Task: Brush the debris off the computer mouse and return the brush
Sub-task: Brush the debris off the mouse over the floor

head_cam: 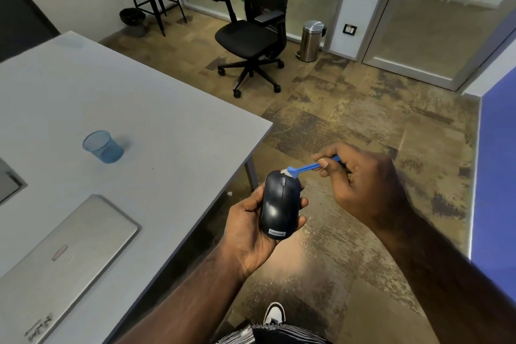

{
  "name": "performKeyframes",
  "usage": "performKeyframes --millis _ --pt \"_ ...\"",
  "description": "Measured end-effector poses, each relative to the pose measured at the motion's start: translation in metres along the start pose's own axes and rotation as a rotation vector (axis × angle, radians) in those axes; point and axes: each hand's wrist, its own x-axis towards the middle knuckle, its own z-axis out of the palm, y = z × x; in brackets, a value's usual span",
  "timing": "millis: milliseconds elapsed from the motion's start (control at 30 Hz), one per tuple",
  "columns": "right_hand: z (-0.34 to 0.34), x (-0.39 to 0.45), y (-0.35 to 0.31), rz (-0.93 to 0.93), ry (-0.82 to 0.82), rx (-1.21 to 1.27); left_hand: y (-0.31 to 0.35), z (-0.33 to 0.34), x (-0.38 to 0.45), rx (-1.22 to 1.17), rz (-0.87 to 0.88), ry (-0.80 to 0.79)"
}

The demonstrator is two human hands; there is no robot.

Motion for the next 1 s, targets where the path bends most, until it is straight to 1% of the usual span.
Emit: performKeyframes --millis 100,167,233,400,467,567,633,733,833,900,1000 --pt "0.006 0.007 0.003 0.012 -0.068 -0.102 0.007 -0.004 -0.005 -0.017 0.027 0.002" --pt "0.012 0.012 0.008 0.097 -0.129 -0.165 0.014 -0.011 -0.009 -0.041 0.048 0.017" --pt "0.021 0.015 0.012 0.202 -0.141 -0.109 0.023 -0.02 -0.015 -0.061 0.076 0.03" --pt "0.051 0.028 0.011 0.588 0.008 0.38 0.053 -0.042 -0.036 -0.117 0.187 0.059" --pt "0.07 0.028 0.002 0.738 0.033 0.578 0.067 -0.051 -0.046 -0.125 0.231 0.064" --pt "0.106 0.024 -0.018 0.942 0.002 0.913 0.091 -0.069 -0.058 -0.127 0.313 0.098" --pt "0.131 0.022 -0.036 1.038 -0.074 1.04 0.108 -0.082 -0.065 -0.124 0.344 0.146" --pt "0.171 0.025 -0.068 1.113 -0.221 1.131 0.136 -0.107 -0.076 -0.128 0.386 0.225" --pt "0.208 0.034 -0.102 1.163 -0.312 1.184 0.161 -0.132 -0.086 -0.072 0.443 0.299" --pt "0.23 0.043 -0.122 1.143 -0.354 1.13 0.176 -0.147 -0.091 -0.06 0.463 0.344" --pt "0.259 0.055 -0.149 1.056 -0.388 0.991 0.197 -0.171 -0.095 -0.014 0.473 0.418"
